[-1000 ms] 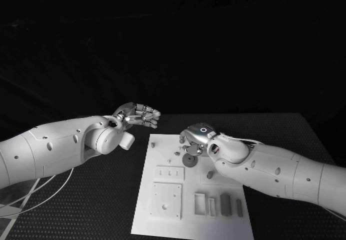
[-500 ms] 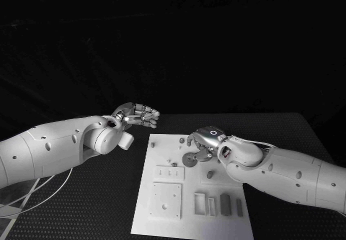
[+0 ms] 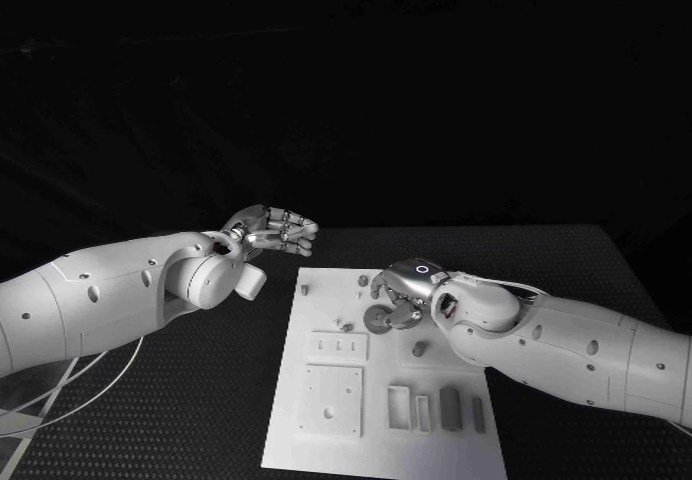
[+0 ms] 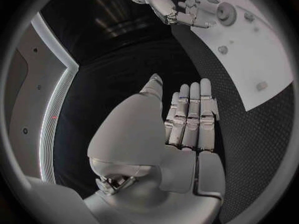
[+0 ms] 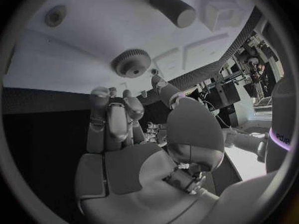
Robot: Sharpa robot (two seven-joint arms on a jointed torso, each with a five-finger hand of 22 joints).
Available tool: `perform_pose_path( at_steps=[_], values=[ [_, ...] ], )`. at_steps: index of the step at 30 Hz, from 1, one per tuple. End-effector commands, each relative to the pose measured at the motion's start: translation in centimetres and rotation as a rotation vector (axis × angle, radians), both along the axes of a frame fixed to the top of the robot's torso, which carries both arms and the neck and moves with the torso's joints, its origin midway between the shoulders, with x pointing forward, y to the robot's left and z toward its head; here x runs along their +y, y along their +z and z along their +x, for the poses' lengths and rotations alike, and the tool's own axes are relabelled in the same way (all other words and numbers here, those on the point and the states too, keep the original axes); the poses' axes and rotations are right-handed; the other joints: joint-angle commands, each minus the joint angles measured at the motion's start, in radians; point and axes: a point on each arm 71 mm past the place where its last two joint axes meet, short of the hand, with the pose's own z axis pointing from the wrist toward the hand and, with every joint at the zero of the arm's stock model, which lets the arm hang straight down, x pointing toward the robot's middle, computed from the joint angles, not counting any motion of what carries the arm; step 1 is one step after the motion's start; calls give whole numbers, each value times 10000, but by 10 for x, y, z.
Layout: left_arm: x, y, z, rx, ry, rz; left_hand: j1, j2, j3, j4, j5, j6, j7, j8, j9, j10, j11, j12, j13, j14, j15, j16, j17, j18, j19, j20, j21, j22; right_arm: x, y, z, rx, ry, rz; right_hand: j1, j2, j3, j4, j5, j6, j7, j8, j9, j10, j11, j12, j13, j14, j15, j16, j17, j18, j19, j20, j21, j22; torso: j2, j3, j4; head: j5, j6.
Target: Assemble the parts on the task board
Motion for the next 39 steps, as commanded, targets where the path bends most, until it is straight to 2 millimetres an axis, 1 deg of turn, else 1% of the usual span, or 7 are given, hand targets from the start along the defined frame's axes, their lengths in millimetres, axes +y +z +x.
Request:
perform_pose_path(
  at_steps=[1,9,15,23,30,35,39],
  values=[
    [-2,1,0,-106,-137,-28,-22,-11,-59,2,-61,-53,199,-37,12,26,37,-68,13,-4,48,-40,19,74,-22,69,-64,10,2,-5,-1,390,116,-193,16,-109,17,69,56,-76,25,-39,-9,-39,43,-49,-3,-27,74,-42,-2,551,32,-17,-42,15,-2,-16,18,-8,-26],
    [-1,1,0,-104,-123,-21,-22,-8,-59,2,-61,-52,199,-37,14,27,37,-70,14,-3,48,-44,23,74,-21,68,-65,12,-1,-13,-3,626,78,-294,32,-74,21,82,56,-72,29,-33,-5,-40,48,-34,14,-25,81,-39,2,551,30,-20,-43,20,5,-26,29,8,-72],
    [-1,1,1,-105,-118,-18,-22,-8,-60,2,-61,-53,199,-38,14,27,37,-72,16,-2,48,-47,27,75,-20,68,-66,13,-3,-14,-2,686,25,-367,55,-57,21,77,57,-63,29,-25,0,-34,49,-11,35,-13,82,-28,26,551,28,-23,-41,25,3,-27,7,22,-87],
    [-2,1,1,-105,-126,-17,-22,-5,-61,2,-61,-53,199,-38,15,27,37,-74,18,-1,48,-51,31,75,-19,68,-67,14,-5,-17,2,701,-74,-431,128,3,19,45,57,-54,27,-12,10,-36,47,9,60,-13,81,-22,29,551,23,-30,-39,37,-1,-13,11,18,-98],
    [-2,1,1,-105,-116,-12,-22,-3,-61,3,-61,-53,199,-39,16,28,37,-76,19,0,48,-54,34,75,-19,68,-68,15,-6,-22,5,710,-174,-503,314,216,0,-112,57,-52,26,4,25,-41,46,35,95,-4,80,-2,56,551,14,-40,-29,64,0,-11,18,26,-111],
    [-2,1,1,-97,-130,-12,-23,-1,-61,3,-61,-54,200,-39,16,28,37,-77,20,0,48,-56,36,75,-19,69,-69,16,-7,-25,6,641,-196,-647,393,272,-58,-251,56,-65,30,5,29,-49,50,38,107,-14,84,0,49,551,-1,-35,-29,80,4,-14,20,24,-129],
    [-2,1,1,-92,-121,-8,-23,0,-61,3,-61,-54,200,-39,17,28,37,-78,21,1,48,-58,38,75,-19,69,-70,17,-8,-26,6,629,-178,-719,531,287,-100,-464,58,-77,35,7,33,-54,55,41,121,-28,89,-5,33,551,-17,-31,-33,93,4,-8,17,30,-155]
  ],
)
